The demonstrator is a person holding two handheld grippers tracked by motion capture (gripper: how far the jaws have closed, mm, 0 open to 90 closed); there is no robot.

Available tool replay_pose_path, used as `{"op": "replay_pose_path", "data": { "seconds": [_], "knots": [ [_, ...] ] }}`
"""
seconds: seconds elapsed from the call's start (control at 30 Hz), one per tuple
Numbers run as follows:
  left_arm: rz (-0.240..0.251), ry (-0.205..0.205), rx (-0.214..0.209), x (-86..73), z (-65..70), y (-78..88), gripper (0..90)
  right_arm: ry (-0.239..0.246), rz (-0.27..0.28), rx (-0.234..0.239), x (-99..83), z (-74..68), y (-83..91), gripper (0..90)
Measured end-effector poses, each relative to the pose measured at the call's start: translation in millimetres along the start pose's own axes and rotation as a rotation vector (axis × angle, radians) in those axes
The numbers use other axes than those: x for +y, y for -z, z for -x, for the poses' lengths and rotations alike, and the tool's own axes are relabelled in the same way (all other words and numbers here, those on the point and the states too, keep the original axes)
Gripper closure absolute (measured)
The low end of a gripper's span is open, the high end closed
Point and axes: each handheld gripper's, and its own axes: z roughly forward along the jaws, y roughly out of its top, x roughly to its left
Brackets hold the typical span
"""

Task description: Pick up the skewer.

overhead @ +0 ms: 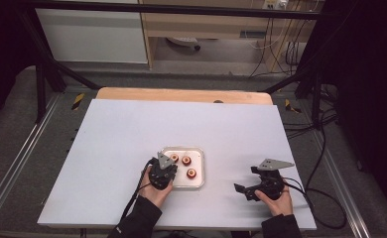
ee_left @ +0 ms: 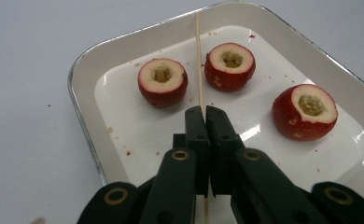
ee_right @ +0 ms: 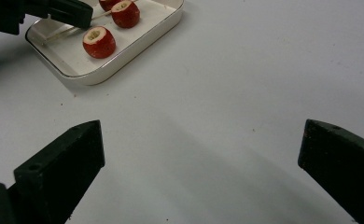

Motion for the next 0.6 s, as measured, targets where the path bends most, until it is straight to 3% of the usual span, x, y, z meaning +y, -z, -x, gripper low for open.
{"op": "replay_pose_path", "data": {
  "seconds": [0.27, 0.4, 0.6],
  "knots": [
    [0.028, -0.009, -0.047, 2.8, -8.2, 14.1, 88.2, 0.0, 0.005, 0.004, 0.4, -0.8, -0.4, 1.0],
    [0.043, -0.017, -0.062, 5.6, -9.4, 20.9, 88.2, 0.023, -0.008, -0.003, 2.7, -3.9, -2.2, 0.7],
    [0.039, -0.091, -0.176, 13.9, -7.9, 23.9, 88.2, 0.081, -0.017, -0.015, 10.7, -13.4, -4.1, 0.6]
  ]
}}
